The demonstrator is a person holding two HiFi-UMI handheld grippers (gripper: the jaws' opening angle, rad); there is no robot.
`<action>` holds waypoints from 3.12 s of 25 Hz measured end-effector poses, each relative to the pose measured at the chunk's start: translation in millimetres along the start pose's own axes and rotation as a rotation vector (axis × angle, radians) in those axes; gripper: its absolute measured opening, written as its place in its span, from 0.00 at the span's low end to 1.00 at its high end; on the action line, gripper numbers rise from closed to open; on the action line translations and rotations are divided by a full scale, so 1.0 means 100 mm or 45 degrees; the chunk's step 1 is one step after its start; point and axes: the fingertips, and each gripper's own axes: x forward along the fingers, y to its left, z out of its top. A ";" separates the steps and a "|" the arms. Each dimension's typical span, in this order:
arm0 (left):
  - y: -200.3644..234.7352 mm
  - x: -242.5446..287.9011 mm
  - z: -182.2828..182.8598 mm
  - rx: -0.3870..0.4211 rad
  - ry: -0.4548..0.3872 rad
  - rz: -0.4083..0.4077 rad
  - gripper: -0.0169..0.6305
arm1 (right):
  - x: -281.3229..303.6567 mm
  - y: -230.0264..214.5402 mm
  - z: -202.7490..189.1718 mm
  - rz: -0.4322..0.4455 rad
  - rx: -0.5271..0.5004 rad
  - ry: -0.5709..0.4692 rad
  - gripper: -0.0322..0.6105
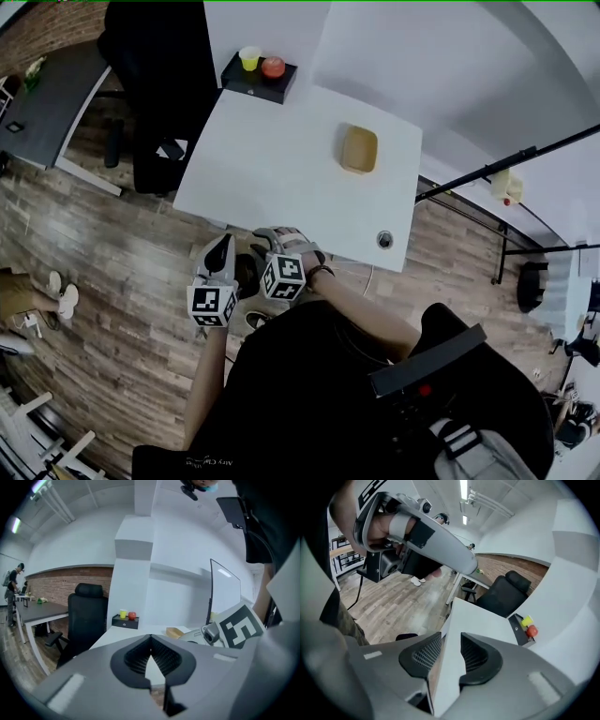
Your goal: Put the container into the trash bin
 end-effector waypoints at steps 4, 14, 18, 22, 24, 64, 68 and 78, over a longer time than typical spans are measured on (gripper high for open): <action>-0.30 0.38 0.07 0.046 0.008 -0.133 0.02 | -0.13 -0.31 -0.25 -0.095 0.071 0.026 0.28; -0.98 1.13 0.28 0.178 0.010 -0.395 0.02 | -0.68 -1.15 -1.03 -0.350 0.463 -0.054 0.28; -1.20 1.39 0.33 0.209 0.011 -0.471 0.02 | -1.03 -1.44 -1.28 -0.436 0.698 -0.241 0.28; -1.32 1.56 0.34 0.237 0.007 -0.515 0.02 | -1.18 -1.66 -1.66 -0.531 0.798 -0.239 0.28; -1.39 1.63 0.32 0.239 0.015 -0.529 0.02 | -1.20 -1.73 -1.88 -0.550 0.801 -0.195 0.28; -0.60 1.49 0.08 0.097 0.087 -0.194 0.02 | 0.05 -2.24 -3.31 -0.211 0.439 0.488 0.14; -0.56 1.45 0.02 0.086 0.097 -0.175 0.02 | 0.06 -2.27 -3.26 -0.218 0.454 0.491 0.11; -0.44 1.12 -0.02 0.032 0.071 -0.096 0.02 | 0.05 -2.25 -2.72 -0.219 0.313 0.417 0.10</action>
